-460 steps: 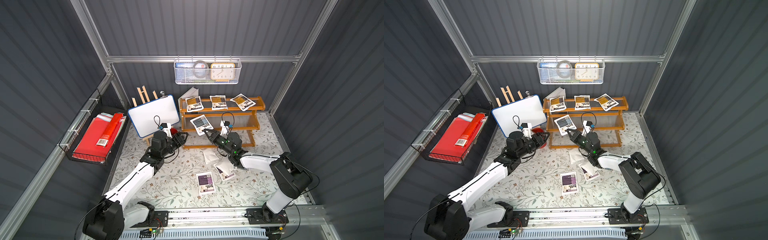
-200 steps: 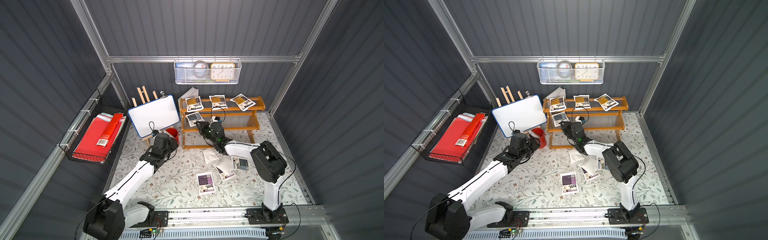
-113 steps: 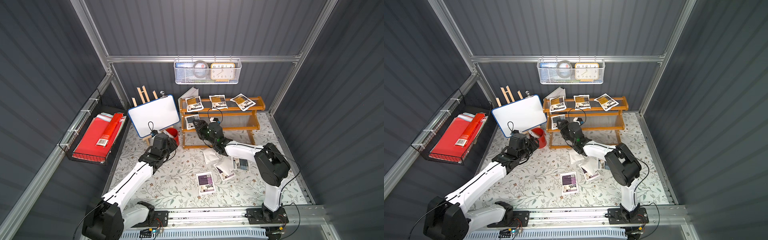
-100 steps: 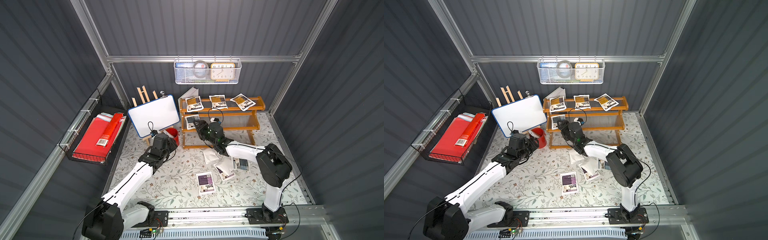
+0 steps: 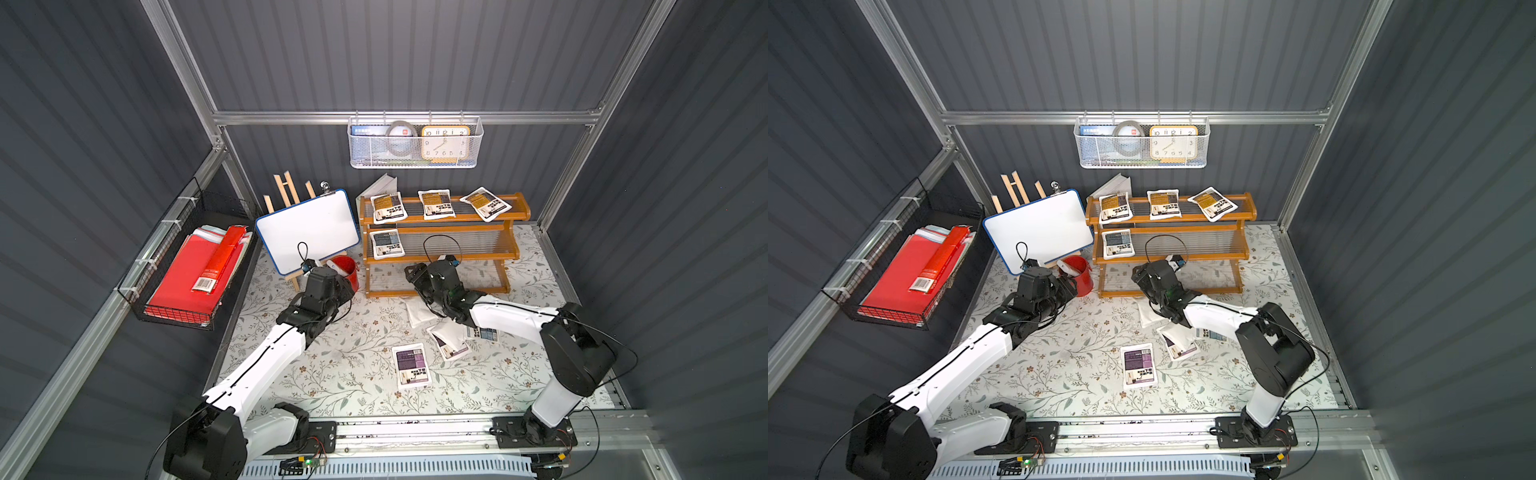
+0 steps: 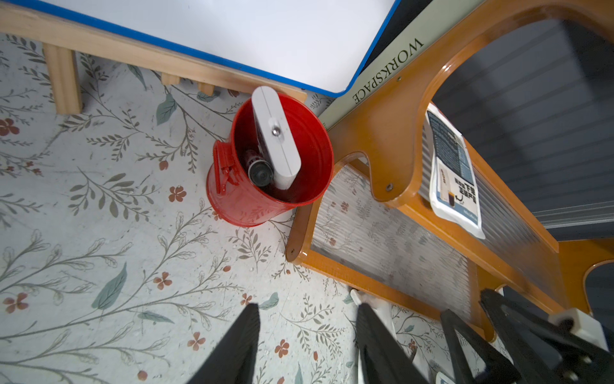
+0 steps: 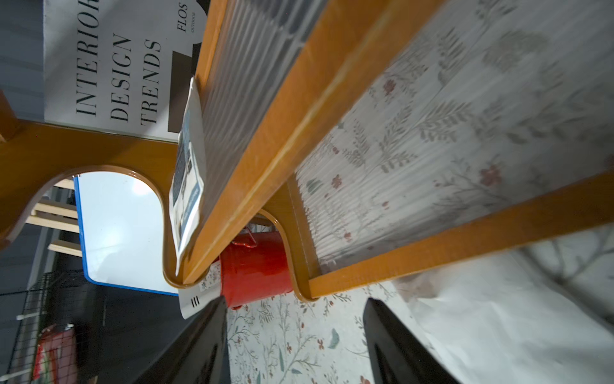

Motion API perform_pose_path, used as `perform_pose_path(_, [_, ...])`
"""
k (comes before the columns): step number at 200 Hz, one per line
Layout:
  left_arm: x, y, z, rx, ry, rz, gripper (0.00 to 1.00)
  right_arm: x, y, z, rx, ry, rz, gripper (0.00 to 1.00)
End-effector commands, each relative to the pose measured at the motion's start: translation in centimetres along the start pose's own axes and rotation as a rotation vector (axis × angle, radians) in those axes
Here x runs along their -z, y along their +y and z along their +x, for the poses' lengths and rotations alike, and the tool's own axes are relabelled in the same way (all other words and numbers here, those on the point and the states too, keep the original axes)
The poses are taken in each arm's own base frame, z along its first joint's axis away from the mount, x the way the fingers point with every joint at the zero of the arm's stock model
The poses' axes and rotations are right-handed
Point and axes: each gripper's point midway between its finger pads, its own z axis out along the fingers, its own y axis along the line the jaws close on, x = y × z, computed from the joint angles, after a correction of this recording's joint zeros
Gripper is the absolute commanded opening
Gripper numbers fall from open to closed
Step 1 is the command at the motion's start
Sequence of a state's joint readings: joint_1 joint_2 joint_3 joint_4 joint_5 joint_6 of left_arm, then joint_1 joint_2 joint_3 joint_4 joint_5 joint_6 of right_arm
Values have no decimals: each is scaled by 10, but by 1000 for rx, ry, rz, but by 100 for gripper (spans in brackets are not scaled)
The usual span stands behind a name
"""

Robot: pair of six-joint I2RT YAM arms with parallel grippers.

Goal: Place the bagged coffee beans on the shelf by color
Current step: Place the bagged coffee beans on the shelf.

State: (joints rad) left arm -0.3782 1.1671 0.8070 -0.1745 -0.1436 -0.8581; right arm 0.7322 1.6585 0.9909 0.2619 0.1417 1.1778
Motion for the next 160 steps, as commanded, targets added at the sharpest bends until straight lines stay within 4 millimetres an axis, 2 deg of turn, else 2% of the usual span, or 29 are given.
perform_pose_path(1, [4,-6,-10,-44,-34,20,52,23,-27,-7,124,-23,127,70])
perform_pose_path(29, [-6,-7,-1,-60,-3,38,52,55,-65,-12,171,-46,245,70])
perform_pose_path(34, [-9,-8,2,-70,5,44,52,62,-79,-13,175,-47,292,70])
perform_pose_path(47, [-17,-6,6,-111,14,41,52,81,-100,-17,166,-68,343,70])
perform_pose_path(75, [-36,-18,21,-110,59,113,51,116,-144,-23,121,-81,438,70])
perform_pose_path(82, [-40,-21,24,-120,66,120,51,127,-149,-27,97,-93,439,70])
perform_pose_path(100, [-47,-38,33,-185,76,138,51,144,-175,-27,24,-82,478,70])
perform_pose_path(129, [-55,-72,63,-324,112,161,52,160,-191,-27,-19,-71,489,70])
perform_pose_path(160, [-66,-81,87,-344,153,185,52,165,-201,-29,-20,-35,545,70])
